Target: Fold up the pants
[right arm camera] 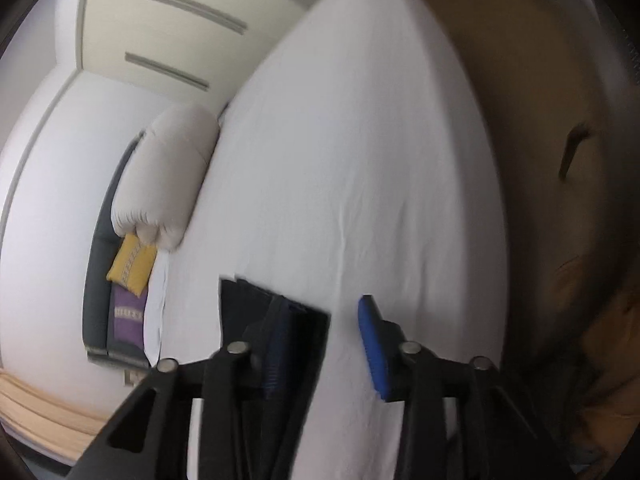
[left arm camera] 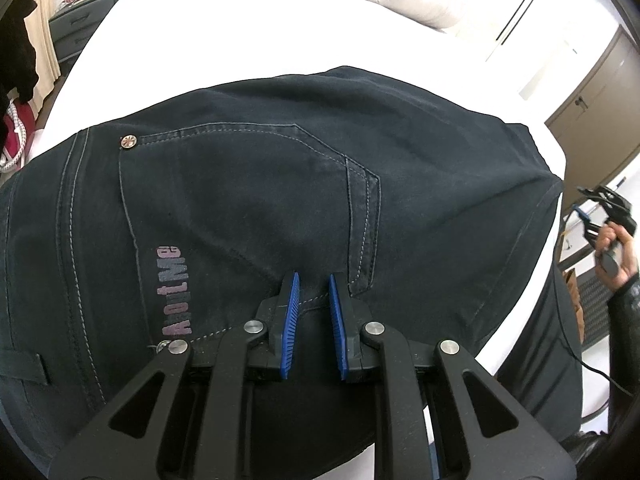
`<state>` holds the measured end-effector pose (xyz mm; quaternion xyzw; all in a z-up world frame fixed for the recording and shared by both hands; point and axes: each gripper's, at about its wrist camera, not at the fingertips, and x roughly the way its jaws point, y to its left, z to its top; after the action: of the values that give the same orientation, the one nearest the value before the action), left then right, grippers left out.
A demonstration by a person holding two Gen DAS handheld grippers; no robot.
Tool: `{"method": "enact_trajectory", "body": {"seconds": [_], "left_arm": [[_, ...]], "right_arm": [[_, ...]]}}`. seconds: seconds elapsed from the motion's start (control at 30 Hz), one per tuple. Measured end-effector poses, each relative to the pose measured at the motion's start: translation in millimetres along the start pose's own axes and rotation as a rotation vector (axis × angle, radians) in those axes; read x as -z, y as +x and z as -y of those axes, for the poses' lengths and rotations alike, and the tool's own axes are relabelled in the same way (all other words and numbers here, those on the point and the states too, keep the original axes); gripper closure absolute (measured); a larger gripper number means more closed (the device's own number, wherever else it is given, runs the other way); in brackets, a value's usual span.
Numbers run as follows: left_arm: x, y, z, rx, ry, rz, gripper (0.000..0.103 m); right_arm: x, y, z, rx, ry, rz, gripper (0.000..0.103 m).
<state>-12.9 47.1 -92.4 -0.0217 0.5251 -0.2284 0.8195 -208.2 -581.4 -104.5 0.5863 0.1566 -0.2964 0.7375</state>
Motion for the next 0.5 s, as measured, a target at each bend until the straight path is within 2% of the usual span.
{"method": "enact_trajectory", "body": {"seconds": [0.07,0.17,0.3,0.4,0.5], "left_arm": [[1.9,-0.4,-2.4,0.004,-0.002,0.005,0.088],[3.2,-0.7,-4.3,0.008,-0.009,0.012,0.088],[5.8,-1.9,-0.6,0.003,-0.007,0.016,0.088],[4.2,-2.8,2.0,0.005,-0.009,0.015,0.088],[3.6,-4.8,0.5,0.017,-0.011,0.014,0.088]], "right_arm": [[6.1,-11.0,-11.4,-0.029,-0.04,-0.042,0.062],[35.3,-11.4,-33.0,-0.132,-0.11,-0.2,0.062],[113.4,13.0,-60.9,-0.237,-0.148,-0.484,0.062],[170.2,34.5,-76.2,-0.263,-0.151,-0.666,0.062],[220.2,51.2,-85.6,-0.23,-0.182,-0.8,0.062]]}}
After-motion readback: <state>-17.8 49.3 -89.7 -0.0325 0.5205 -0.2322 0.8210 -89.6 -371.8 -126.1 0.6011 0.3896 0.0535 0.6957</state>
